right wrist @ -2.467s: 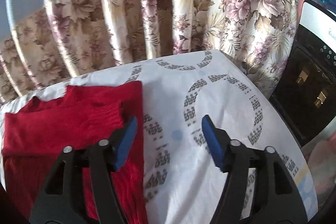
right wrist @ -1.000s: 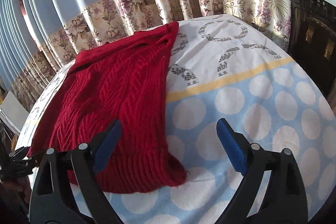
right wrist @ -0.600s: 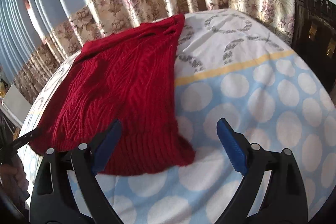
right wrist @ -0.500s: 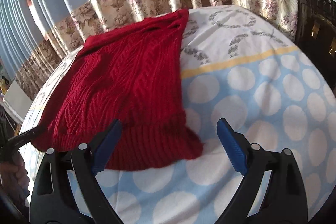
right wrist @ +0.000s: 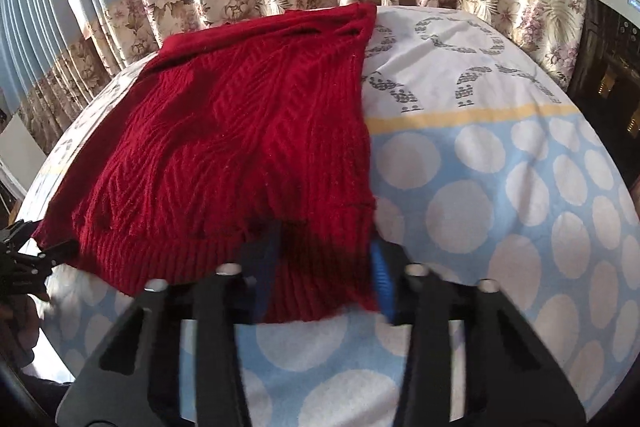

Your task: Fold small clothes

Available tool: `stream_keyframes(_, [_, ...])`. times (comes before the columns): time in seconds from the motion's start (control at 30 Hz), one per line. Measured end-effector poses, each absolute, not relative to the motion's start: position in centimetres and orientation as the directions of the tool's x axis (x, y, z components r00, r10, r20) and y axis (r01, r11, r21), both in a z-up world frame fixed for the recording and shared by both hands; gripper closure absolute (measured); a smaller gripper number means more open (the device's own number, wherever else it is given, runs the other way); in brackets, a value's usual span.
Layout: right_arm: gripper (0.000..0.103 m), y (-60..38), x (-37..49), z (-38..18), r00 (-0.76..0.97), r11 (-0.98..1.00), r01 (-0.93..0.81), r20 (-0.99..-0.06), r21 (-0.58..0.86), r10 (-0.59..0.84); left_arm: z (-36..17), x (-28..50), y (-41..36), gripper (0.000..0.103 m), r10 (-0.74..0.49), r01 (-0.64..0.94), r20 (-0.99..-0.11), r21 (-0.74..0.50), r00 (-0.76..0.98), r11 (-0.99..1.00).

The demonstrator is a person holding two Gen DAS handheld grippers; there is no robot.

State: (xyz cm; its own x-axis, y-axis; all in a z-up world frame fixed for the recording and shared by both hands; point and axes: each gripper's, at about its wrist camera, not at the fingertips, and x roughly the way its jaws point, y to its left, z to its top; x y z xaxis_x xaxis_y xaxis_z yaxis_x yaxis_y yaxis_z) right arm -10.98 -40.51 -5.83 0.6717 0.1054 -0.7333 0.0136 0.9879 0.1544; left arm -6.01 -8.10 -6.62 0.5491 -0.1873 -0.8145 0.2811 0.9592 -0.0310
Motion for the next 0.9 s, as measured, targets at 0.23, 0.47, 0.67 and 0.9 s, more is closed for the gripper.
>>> stream_keyframes(0.23, [0.091,-40.1,-11.7,-5.1,0.696,0.99,0.003,-0.712,0.138,0.098,-6.4,-5.8,-7.9,0.002,-0.189,0.247,-0.817,-0.059,0.545,0.967])
stream_keyframes(0.47, [0.092,-39.7,-12.6,-3.0,0.733,0.989,-0.013,-0.671,0.149,0.111,-5.7,-6.5,-7.4,0.062,-0.206,0.229,-0.767,-0.078,0.608,0.97])
stream_keyframes(0.67, [0.092,-39.1,-12.9,-1.8,0.751,0.988,-0.017,-0.651,0.151,0.112,-4.9,-7.7,-8.0,0.075,-0.178,0.217,-0.733,-0.042,0.656,0.975])
stream_keyframes(0.9, [0.092,-39.1,-13.1,-1.0,0.759,0.986,-0.012,-0.64,0.164,0.116,-2.7,-7.1,-5.7,0.081,-0.244,0.192,-0.733,-0.156,0.635,0.969])
